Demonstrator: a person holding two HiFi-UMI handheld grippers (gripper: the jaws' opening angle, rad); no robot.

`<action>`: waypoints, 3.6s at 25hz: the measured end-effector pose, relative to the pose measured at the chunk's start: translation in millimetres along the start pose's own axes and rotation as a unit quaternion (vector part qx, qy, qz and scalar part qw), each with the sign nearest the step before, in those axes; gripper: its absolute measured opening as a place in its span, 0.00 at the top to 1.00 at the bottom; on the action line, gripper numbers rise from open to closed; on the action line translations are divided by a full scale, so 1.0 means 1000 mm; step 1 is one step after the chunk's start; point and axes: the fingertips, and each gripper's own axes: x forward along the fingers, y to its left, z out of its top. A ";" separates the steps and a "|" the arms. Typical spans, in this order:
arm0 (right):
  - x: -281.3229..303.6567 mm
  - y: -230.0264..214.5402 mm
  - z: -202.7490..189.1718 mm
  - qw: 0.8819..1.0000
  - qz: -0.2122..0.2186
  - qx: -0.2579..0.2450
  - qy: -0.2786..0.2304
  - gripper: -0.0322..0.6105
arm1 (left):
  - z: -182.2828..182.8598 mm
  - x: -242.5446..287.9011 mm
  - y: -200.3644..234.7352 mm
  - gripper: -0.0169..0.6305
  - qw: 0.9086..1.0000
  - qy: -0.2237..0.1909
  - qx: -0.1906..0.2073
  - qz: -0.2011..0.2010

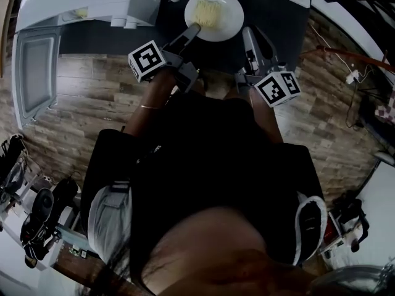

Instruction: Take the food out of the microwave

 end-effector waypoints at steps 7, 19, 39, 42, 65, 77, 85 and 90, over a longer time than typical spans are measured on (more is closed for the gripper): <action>0.005 -0.013 0.000 0.999 0.020 0.012 0.034 0.93 | 0.000 0.008 0.013 0.95 0.999 -0.038 -0.022 0.011; 0.010 -0.035 -0.003 0.997 0.032 0.029 0.059 0.93 | 0.006 0.015 0.043 0.95 0.995 -0.078 -0.048 0.039; -0.014 -0.070 -0.002 0.997 -0.001 0.047 0.065 0.93 | 0.007 0.021 0.067 0.95 0.991 -0.091 -0.044 0.082; -0.019 -0.076 0.000 0.997 -0.001 0.051 0.066 0.93 | 0.004 0.025 0.068 0.95 0.991 -0.092 -0.042 0.087; -0.031 -0.073 0.006 0.997 0.003 0.063 0.049 0.93 | 0.002 0.029 0.073 0.95 0.988 -0.074 0.018 0.137; -0.039 -0.075 0.011 0.997 -0.001 0.064 0.040 0.93 | -0.004 0.028 0.080 0.78 0.978 -0.041 0.060 0.196; -0.048 -0.077 0.014 0.997 -0.008 0.067 0.035 0.93 | -0.010 0.026 0.078 0.70 0.973 -0.026 0.085 0.211; -0.052 -0.078 0.013 0.997 -0.004 0.070 0.034 0.93 | -0.013 0.024 0.083 0.66 0.967 -0.020 0.102 0.232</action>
